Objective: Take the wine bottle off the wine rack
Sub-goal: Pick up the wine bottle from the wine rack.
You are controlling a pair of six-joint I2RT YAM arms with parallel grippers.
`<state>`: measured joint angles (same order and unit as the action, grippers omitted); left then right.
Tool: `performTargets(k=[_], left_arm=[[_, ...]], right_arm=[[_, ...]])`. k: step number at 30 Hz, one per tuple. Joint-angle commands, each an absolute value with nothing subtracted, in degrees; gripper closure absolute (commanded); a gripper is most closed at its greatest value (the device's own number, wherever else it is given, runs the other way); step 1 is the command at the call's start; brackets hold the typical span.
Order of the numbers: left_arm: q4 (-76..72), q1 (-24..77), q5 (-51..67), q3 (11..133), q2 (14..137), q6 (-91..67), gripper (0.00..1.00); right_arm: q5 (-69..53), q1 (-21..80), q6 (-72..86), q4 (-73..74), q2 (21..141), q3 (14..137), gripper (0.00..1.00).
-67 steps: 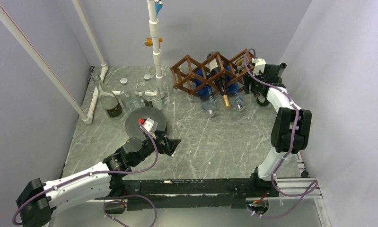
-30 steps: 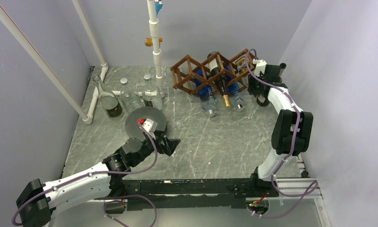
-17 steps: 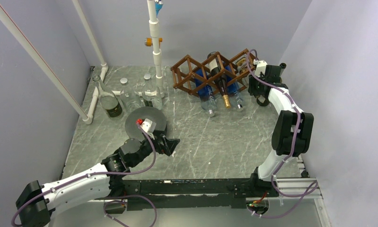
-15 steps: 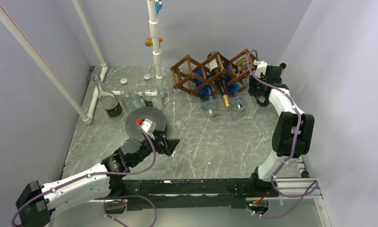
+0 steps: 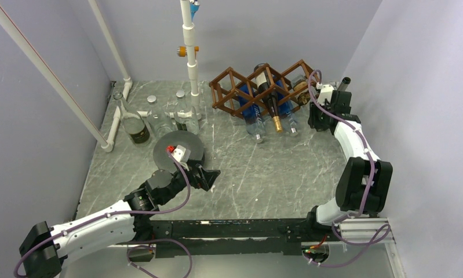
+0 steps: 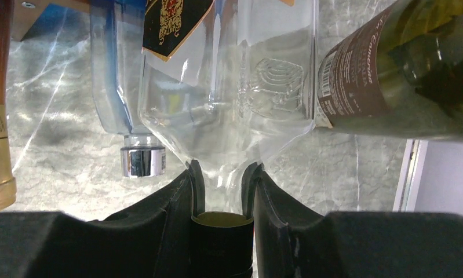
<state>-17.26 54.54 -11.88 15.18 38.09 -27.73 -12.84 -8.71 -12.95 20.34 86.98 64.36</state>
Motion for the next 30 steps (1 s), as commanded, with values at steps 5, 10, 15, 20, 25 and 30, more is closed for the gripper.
performTargets(k=[5,10,15,20,25,30], left_arm=[[-18.3,54.3,-11.1,15.3,37.7,-28.7,0.01],[-18.3,54.2,-11.0,15.4,37.6,-28.9,0.01],[-18.4,54.3,-10.7,15.5,37.7,-29.0,0.01],[-18.3,54.2,-10.8,15.4,37.5,-29.1,0.01],[-18.8,54.3,-10.3,15.5,37.9,-29.2,0.0],[-18.9,54.3,-9.9,15.8,38.3,-29.3,0.0]], right_arm=[[-18.7,-8.9,-12.3,14.7,79.1,64.5,1.0],[-19.2,-9.3,-12.2,16.7,77.3,63.8,1.0],[-20.3,-10.6,-12.0,18.1,75.9,62.7,1.0],[-21.7,-12.3,-12.2,19.5,74.1,62.1,1.0],[-22.6,-12.6,-12.6,21.1,71.3,60.9,1.0],[-22.9,-12.8,-13.0,22.5,68.8,59.1,1.0]])
